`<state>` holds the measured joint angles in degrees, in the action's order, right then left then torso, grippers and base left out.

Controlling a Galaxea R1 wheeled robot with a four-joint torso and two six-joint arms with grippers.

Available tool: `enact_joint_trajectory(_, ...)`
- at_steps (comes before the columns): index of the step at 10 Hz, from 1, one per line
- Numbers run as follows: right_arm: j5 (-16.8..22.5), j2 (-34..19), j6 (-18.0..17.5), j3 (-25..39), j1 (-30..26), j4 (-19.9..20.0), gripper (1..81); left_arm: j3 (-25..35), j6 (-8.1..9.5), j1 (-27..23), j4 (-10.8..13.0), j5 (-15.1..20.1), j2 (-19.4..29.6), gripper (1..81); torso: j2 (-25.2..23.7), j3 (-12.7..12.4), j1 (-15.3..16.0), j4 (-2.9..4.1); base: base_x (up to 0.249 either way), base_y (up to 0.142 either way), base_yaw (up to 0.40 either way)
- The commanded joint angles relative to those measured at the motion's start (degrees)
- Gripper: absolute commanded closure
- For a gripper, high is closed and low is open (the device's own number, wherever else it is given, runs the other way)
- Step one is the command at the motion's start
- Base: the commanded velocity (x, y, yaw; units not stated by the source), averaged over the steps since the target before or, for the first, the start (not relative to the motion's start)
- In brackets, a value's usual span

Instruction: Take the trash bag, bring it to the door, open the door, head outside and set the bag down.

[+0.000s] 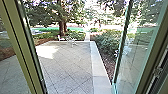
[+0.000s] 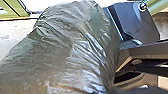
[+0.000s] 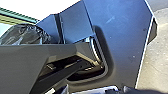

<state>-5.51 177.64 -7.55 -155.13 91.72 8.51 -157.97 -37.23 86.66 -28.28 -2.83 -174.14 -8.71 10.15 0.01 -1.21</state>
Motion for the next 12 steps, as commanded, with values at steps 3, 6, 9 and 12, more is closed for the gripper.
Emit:
enact_joint_trajectory(3,3.8,1.3,0.5,0.6,-2.4,-0.5,1.0,-0.1,-0.04,-2.8,-0.1,3.5,0.1,81.1,0.0,0.0,0.0,0.0,0.083,0.0,0.0)
enact_joint_trajectory(6,3.7,1.3,0.5,0.4,-2.6,-0.4,1.0,-0.1,-0.04,-2.8,-0.3,3.5,0.4,81.1,0.0,0.0,0.0,0.0,0.1,0.0,0.0)
enact_joint_trajectory(9,3.6,1.3,0.5,0.1,-2.6,-0.4,1.0,-0.1,-0.04,-2.8,0.0,3.5,0.6,81.1,0.0,0.0,0.0,0.0,0.1,0.0,0.0)
enact_joint_trajectory(12,3.6,1.3,0.5,0.1,-2.4,-0.6,1.0,-0.1,-0.04,-2.9,0.1,3.5,0.9,81.1,0.0,0.0,0.0,0.0,0.098,0.0,0.0)
